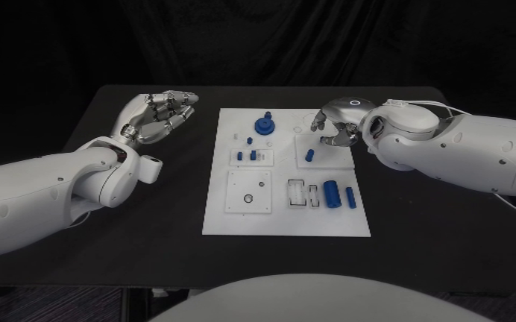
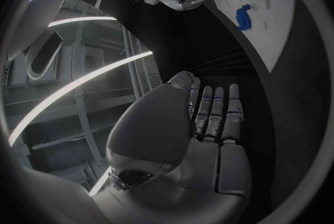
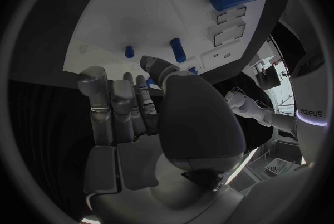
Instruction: Assemble the parts on the task board
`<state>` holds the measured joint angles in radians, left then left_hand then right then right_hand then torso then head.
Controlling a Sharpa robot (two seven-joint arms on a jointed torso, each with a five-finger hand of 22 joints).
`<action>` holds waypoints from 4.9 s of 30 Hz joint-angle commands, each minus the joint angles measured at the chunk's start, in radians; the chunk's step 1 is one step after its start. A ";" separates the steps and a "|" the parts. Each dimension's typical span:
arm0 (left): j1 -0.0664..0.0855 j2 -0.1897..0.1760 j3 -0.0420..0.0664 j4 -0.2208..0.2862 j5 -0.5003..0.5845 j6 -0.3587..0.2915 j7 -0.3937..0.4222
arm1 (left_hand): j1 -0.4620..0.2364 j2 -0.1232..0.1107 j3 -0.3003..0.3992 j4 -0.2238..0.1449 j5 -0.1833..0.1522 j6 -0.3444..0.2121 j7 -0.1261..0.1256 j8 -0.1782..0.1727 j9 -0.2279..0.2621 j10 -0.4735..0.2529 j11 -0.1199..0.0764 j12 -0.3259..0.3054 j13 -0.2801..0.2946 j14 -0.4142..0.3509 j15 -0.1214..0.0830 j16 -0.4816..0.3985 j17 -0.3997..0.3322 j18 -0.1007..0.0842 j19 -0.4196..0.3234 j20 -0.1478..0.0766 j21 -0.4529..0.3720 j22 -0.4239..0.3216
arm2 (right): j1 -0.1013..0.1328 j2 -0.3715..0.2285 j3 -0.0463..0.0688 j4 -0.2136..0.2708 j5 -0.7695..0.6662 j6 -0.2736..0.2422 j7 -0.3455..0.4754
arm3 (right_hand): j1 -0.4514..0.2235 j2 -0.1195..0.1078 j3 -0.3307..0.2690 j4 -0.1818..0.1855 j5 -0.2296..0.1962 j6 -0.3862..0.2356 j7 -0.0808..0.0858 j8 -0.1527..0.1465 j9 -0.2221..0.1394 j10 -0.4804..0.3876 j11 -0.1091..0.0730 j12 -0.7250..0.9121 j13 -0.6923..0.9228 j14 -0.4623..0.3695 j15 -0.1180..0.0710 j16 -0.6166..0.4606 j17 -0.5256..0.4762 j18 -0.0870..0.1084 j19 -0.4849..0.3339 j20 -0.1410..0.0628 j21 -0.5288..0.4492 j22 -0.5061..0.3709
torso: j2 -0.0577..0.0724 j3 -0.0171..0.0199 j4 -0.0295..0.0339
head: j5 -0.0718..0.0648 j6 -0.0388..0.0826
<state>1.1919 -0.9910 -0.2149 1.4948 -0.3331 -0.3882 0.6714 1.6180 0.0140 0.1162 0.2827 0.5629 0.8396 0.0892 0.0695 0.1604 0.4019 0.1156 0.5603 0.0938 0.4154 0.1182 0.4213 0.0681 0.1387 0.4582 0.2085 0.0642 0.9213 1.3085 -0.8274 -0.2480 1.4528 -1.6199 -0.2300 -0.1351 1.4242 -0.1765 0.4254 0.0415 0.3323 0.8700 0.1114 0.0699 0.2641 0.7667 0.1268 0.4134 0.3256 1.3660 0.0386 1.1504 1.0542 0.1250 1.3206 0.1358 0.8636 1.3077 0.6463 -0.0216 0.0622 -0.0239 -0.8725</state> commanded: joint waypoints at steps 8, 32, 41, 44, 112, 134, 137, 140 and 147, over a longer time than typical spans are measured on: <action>-0.006 0.008 0.002 -0.006 0.059 0.101 0.240 | 0.014 0.004 -0.011 0.000 0.010 -0.014 0.001 -0.003 -0.009 -0.002 0.020 0.008 -0.017 0.012 0.013 0.005 -0.004 0.022 0.007 0.026 0.001 -0.017 | -0.017 0.001 0.000 -0.008 -0.049 -0.008 -0.057 | -0.008 -0.002 0.009 0.002 0.002 0.027 -0.006 0.012 -0.002 0.008 0.001 -0.016 -0.021 -0.001 -0.001 0.003 -0.011 0.005 0.001 0.000 -0.008 0.086 | 0.002 -0.0060 0.0032 | -0.011 0.000; -0.011 0.027 0.002 -0.025 0.059 0.118 0.223 | 0.016 0.015 -0.017 0.000 0.008 -0.019 0.001 -0.001 -0.023 0.000 0.041 0.022 -0.030 0.046 0.052 0.024 -0.003 0.030 0.039 0.064 0.007 -0.042 | -0.038 0.017 0.000 -0.059 -0.062 -0.007 -0.050 | -0.027 0.017 0.016 0.014 -0.005 0.083 -0.007 0.031 0.002 0.058 -0.006 -0.005 -0.050 0.001 -0.006 0.014 -0.018 0.004 0.007 -0.002 -0.005 0.089 | 0.003 -0.0074 0.0022 | -0.010 0.000; -0.012 0.031 0.002 -0.031 0.059 0.123 0.221 | 0.017 0.016 -0.017 0.000 0.006 -0.018 0.001 0.000 -0.024 0.002 0.043 0.024 -0.030 0.051 0.054 0.027 -0.003 0.032 0.050 0.069 0.011 -0.044 | -0.045 0.024 0.000 -0.068 -0.046 -0.017 -0.035 | -0.034 0.021 0.018 0.018 -0.021 0.096 -0.002 0.035 0.008 0.095 -0.016 -0.001 -0.061 0.007 -0.013 0.020 -0.017 0.002 0.016 -0.008 0.007 0.092 | 0.002 -0.0086 0.0042 | -0.012 0.000; -0.012 0.033 0.002 -0.033 0.059 0.125 0.219 | 0.017 0.017 -0.017 0.000 0.005 -0.018 0.001 0.000 -0.025 0.002 0.044 0.025 -0.030 0.053 0.055 0.028 -0.003 0.033 0.053 0.070 0.012 -0.044 | -0.046 0.026 0.000 -0.070 -0.039 -0.020 -0.029 | -0.033 0.022 0.021 0.017 -0.021 0.100 0.002 0.036 0.011 0.111 -0.020 -0.001 -0.066 0.011 -0.016 0.024 -0.015 0.001 0.020 -0.011 0.015 0.094 | 0.002 -0.0092 0.0039 | -0.010 0.000; -0.020 0.041 0.002 -0.053 0.059 0.155 0.188 | 0.011 0.028 -0.021 0.003 -0.015 -0.004 0.009 0.006 -0.030 0.021 0.065 0.041 -0.029 0.095 0.083 0.052 -0.003 0.023 0.086 0.080 0.017 -0.056 | -0.052 0.054 0.001 -0.105 -0.007 0.031 -0.021 | -0.031 0.056 0.024 -0.005 -0.005 0.199 -0.036 0.081 0.066 0.253 -0.065 -0.034 -0.108 0.045 -0.057 -0.018 -0.089 -0.012 0.076 -0.051 0.078 0.109 | 0.003 -0.0115 0.0017 | 0.010 0.000; -0.025 0.044 0.002 -0.057 0.059 0.164 0.181 | 0.007 0.031 -0.023 0.003 -0.018 0.004 0.013 0.011 -0.030 0.028 0.073 0.045 -0.028 0.104 0.089 0.058 -0.003 0.017 0.088 0.079 0.015 -0.060 | -0.052 0.056 0.001 -0.104 -0.007 0.013 -0.004 | -0.009 0.067 0.010 -0.032 -0.025 0.220 0.001 0.104 0.116 0.318 -0.078 -0.047 -0.113 0.056 -0.069 -0.024 -0.097 -0.016 0.085 -0.062 0.092 0.115 | 0.004 -0.0113 0.0020 | 0.013 0.000; -0.025 0.044 0.002 -0.057 0.059 0.165 0.181 | 0.007 0.031 -0.023 0.003 -0.018 0.004 0.013 0.011 -0.030 0.028 0.073 0.045 -0.028 0.104 0.089 0.058 -0.003 0.017 0.088 0.079 0.015 -0.060 | -0.052 0.055 0.001 -0.103 -0.007 0.007 -0.001 | -0.007 0.067 0.010 -0.034 -0.025 0.215 0.005 0.102 0.119 0.322 -0.075 -0.050 -0.114 0.057 -0.067 -0.023 -0.097 -0.016 0.086 -0.062 0.095 0.116 | 0.003 -0.0115 0.0019 | 0.015 0.000; -0.026 0.043 0.002 -0.056 0.059 0.165 0.179 | 0.007 0.031 -0.023 0.003 -0.018 0.004 0.013 0.011 -0.030 0.028 0.073 0.045 -0.028 0.104 0.089 0.058 -0.003 0.017 0.088 0.079 0.015 -0.060 | -0.052 0.051 0.001 -0.100 -0.007 -0.005 0.006 | -0.006 0.067 0.010 -0.035 -0.024 0.214 0.006 0.101 0.120 0.323 -0.074 -0.054 -0.116 0.056 -0.067 -0.025 -0.100 -0.017 0.087 -0.061 0.096 0.117 | 0.003 -0.0116 0.0013 | 0.018 0.000; -0.026 0.039 0.002 -0.054 0.060 0.163 0.178 | 0.006 0.032 -0.023 0.004 -0.019 0.006 0.014 0.011 -0.030 0.030 0.074 0.046 -0.028 0.106 0.089 0.059 -0.003 0.016 0.088 0.079 0.015 -0.061 | -0.052 0.038 0.001 -0.089 -0.007 -0.041 0.019 | -0.001 0.069 0.011 -0.038 -0.023 0.215 0.006 0.103 0.125 0.323 -0.074 -0.062 -0.119 0.057 -0.069 -0.023 -0.097 -0.017 0.087 -0.062 0.098 0.118 | 0.003 -0.0115 0.0019 | 0.018 0.000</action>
<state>1.1680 -0.9514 -0.2144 1.4383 -0.2799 -0.2347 0.6788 1.6257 0.0378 0.0971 0.2855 0.5475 0.8399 0.1039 0.0775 0.1320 0.4303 0.1840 0.5994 0.0653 0.5114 0.2072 0.4762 0.0649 0.1545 0.5404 0.2861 0.0795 0.8620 1.2607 -0.7857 -0.2466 1.3600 -1.6245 -0.2452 -0.1302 1.4147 -0.1088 0.4372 0.0066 0.3042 1.0839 0.1085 0.1673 0.3900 1.0845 0.0520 0.3559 0.2061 1.4189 -0.0269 1.1302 0.9563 0.1249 1.4010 0.0732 0.9567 1.3073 0.6495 -0.0328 0.0639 -0.0067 -0.8725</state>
